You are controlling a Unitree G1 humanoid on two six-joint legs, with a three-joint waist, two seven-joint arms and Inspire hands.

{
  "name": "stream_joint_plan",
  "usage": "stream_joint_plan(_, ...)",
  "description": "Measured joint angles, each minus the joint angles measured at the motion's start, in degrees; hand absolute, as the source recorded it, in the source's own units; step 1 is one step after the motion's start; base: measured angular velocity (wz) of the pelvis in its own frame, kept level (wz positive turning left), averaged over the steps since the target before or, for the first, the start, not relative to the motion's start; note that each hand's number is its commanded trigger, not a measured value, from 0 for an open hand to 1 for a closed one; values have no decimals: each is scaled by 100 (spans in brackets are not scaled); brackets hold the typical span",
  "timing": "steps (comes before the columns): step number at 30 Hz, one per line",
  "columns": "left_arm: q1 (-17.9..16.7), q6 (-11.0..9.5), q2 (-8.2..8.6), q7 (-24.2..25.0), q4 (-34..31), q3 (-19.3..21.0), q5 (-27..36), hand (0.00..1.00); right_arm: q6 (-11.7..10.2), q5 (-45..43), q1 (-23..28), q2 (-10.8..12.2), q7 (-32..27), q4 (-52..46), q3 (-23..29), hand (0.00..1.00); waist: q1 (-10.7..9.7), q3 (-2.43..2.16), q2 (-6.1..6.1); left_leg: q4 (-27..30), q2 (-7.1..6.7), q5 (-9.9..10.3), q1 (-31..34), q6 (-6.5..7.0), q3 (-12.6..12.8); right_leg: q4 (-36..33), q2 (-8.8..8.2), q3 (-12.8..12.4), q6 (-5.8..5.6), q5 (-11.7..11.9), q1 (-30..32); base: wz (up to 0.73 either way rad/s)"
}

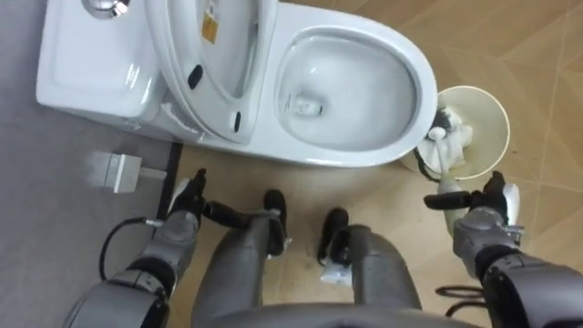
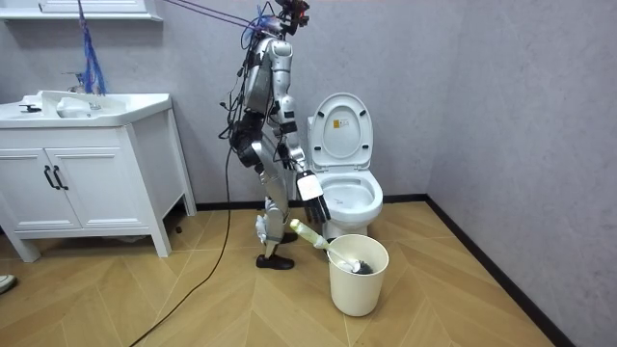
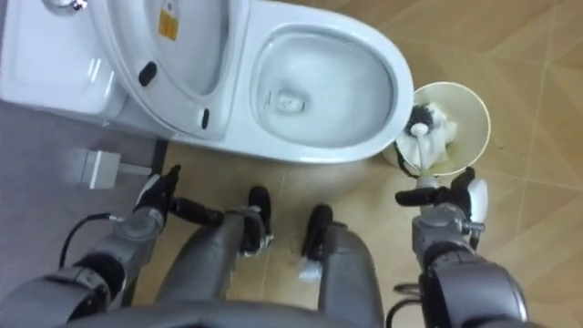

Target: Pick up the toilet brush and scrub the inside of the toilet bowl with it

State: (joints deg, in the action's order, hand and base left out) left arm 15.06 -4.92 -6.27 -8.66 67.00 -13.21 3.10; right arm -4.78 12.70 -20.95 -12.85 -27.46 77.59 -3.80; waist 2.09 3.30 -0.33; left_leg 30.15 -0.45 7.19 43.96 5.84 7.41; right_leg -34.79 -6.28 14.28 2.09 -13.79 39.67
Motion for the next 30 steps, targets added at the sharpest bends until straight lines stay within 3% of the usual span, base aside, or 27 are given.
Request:
stream_joint_plan(5, 140, 28, -60, -12, -408, -145, 137, 0, 67, 118, -273, -218, 20, 32, -19, 0, -1, 20, -39, 572, -44, 79, 692, 97, 36, -725, -167, -77, 0, -181, 753, 3)
stream_joint_plan(10, 225, 45, -106, -125, -1106, -185, 140, 0, 117, 367, -491, -376, 34, -21, -140, 0, -24, 24, -48, 1440, -34, 334, 1463, 105, 35, -1636, -332, -95, 41, -494, 1497, 6)
stream_joint_plan(14, 389, 66, -87, -206, -1264, -236, 139, 0, 117, 666, -492, -430, 26, -162, -179, 0, -37, 24, -47, 2091, -27, 528, 1982, 133, 53, -2331, -453, -143, 76, -729, 2008, 6)
stream_joint_plan(19, 307, 82, -98, -229, -1692, -284, 172, 0, 107, 1040, -491, -529, 18, -163, -304, 0, -2, 24, -45, 2945, -13, 801, 2557, 154, 78, -3218, -589, -226, 117, -1099, 2571, 6)
stream_joint_plan(28, 287, 79, -143, -198, -2029, -521, 418, 0, -35, 1647, -524, -804, 230, -95, -856, 0, 19, 32, -50, 3782, -54, 973, 3151, 133, 94, -4183, -795, -325, 213, -1448, 3169, 8)
stream_joint_plan(29, 291, 80, -145, -194, -2028, -521, 414, 0, -48, 1651, -520, -804, 295, -81, -932, 16, -7, 33, -52, 3828, -102, 979, 3192, 126, 58, -4246, -856, -309, 240, -1473, 3203, 8)
stream_joint_plan(30, 296, 80, -145, -189, -2030, -525, 414, 0, -48, 1652, -518, -807, 326, -65, -965, 55, -22, 32, -50, 3852, -134, 981, 3219, 123, 37, -4282, -869, -308, 246, -1488, 3224, 9)
